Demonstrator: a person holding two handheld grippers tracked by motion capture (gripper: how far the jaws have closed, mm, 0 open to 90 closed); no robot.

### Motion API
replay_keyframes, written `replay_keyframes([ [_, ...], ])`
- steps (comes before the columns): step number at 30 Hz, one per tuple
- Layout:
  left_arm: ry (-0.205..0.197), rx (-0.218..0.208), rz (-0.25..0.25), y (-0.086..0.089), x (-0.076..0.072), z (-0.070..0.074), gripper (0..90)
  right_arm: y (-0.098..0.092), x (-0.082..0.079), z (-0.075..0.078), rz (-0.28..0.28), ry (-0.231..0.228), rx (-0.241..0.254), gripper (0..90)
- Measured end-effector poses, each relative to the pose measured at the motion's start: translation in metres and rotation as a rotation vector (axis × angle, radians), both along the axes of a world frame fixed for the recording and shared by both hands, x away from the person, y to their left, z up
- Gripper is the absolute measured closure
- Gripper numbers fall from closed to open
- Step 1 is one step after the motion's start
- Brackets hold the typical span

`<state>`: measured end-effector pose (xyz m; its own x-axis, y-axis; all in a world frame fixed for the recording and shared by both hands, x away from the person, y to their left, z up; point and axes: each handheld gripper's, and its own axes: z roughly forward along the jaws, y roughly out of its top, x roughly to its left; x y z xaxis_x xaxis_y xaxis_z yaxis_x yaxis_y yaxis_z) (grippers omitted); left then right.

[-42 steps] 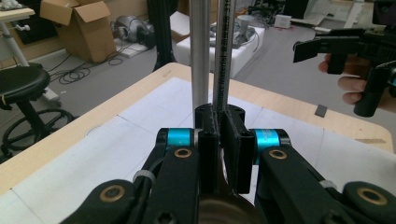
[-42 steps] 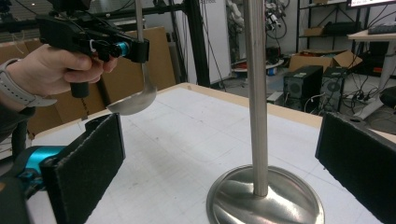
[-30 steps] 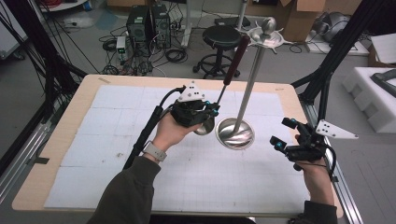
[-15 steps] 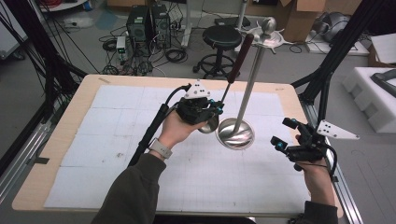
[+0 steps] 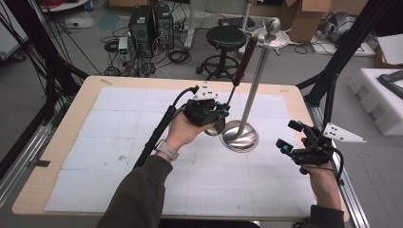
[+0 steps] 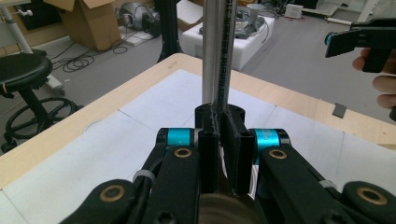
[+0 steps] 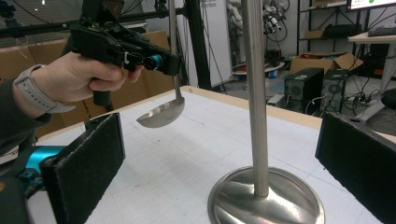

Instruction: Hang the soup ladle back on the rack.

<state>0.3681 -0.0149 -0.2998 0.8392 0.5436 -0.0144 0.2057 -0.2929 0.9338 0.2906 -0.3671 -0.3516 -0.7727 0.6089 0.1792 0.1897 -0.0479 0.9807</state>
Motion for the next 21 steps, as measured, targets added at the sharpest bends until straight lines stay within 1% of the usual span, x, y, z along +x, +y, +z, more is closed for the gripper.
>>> replay_keyframes([
  [4, 0.004, 0.006, 0.001, -0.003, 0.002, 0.000, 84.5, 0.001, 0.000, 0.000, 0.001, -0.006, -0.002, 0.0],
  [7, 0.009, 0.003, 0.000, -0.006, 0.003, -0.001, 84.4, 0.001, 0.000, -0.001, 0.004, 0.001, -0.004, 0.0],
  [10, 0.014, 0.013, 0.002, -0.007, 0.003, 0.000, 84.4, 0.001, 0.000, -0.001, 0.003, 0.000, -0.002, 0.0],
  [13, 0.022, 0.006, 0.004, -0.008, 0.004, 0.000, 83.7, 0.002, 0.001, -0.001, 0.005, -0.004, -0.007, 0.0],
  [14, 0.020, -0.002, -0.001, -0.007, 0.004, 0.000, 81.8, 0.002, 0.001, -0.001, 0.007, -0.002, -0.007, 0.0],
  [15, 0.019, -0.020, -0.005, -0.006, 0.003, 0.002, 73.1, 0.003, 0.001, -0.001, 0.008, -0.004, -0.010, 0.0],
  [19, 0.018, -0.045, -0.030, 0.000, -0.001, 0.006, 61.0, 0.003, 0.001, -0.001, 0.011, -0.002, -0.013, 0.0],
  [21, 0.008, -0.050, -0.047, 0.005, -0.002, 0.006, 54.6, 0.003, 0.001, -0.002, 0.009, -0.001, -0.013, 0.0],
])
